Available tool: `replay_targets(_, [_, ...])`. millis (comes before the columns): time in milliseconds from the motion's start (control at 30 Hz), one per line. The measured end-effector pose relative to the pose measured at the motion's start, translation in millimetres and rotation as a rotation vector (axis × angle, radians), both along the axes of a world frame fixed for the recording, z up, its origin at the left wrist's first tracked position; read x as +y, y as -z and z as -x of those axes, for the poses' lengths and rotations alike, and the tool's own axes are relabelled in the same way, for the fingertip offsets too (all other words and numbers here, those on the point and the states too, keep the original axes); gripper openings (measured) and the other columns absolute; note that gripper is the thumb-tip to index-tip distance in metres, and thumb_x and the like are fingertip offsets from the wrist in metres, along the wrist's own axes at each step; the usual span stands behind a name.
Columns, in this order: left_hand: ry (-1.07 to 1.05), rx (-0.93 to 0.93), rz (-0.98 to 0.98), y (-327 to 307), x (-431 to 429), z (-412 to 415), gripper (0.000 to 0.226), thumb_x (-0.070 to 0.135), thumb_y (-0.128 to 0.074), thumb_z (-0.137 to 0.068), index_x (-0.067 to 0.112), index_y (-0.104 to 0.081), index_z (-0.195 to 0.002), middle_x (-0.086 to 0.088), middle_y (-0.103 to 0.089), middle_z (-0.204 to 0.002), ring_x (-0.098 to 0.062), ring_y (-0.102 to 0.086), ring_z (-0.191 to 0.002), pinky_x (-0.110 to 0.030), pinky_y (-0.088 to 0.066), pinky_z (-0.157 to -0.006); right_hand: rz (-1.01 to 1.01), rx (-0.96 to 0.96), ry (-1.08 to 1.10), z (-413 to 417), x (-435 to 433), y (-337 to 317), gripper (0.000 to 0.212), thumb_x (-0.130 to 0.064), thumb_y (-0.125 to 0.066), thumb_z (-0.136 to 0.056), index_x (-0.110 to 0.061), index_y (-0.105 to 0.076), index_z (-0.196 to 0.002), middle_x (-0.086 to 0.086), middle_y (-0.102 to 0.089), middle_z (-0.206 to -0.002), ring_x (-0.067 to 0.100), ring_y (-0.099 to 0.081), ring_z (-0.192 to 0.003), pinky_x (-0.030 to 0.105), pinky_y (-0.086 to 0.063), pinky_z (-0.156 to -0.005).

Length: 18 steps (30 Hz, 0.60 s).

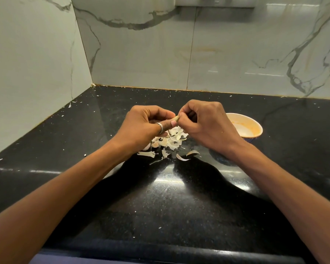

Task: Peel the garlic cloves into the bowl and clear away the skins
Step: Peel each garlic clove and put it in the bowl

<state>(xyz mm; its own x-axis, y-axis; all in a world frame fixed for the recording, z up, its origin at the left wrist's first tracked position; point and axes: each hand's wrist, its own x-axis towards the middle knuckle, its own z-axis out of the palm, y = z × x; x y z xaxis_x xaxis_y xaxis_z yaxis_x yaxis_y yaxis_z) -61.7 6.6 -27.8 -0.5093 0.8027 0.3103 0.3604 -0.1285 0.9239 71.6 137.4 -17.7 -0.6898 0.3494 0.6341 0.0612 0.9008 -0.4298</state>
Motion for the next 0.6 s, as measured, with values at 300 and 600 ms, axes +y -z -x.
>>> replay_targets(300, [-0.189,0.427,-0.032,3.7,-1.2,0.1,0.027,0.028,-0.089,-0.075,0.018,-0.08,-0.098,0.011,-0.075,-0.083,-0.001,-0.067,-0.07,-0.011,-0.05,-0.066,0.172,-0.052,0.033,0.8,-6.9,-5.0,0.013,-0.015,-0.067,-0.09,-0.015,-0.072,-0.079,-0.004,-0.071,-0.063,0.01,-0.068,-0.06,0.026,-0.054,-0.058])
replay_targets(600, [-0.16,0.498,-0.063,3.4,-3.3,-1.2,0.018,0.021,-0.082,-0.084,0.022,-0.079,-0.101,0.014,-0.076,-0.088,0.003,-0.071,-0.084,-0.023,-0.059,-0.074,0.48,-0.116,-0.021,1.0,-8.9,-7.6,0.021,-0.01,-0.062,-0.091,-0.014,-0.07,-0.072,0.006,-0.073,-0.065,0.012,-0.07,-0.056,0.02,-0.052,-0.054])
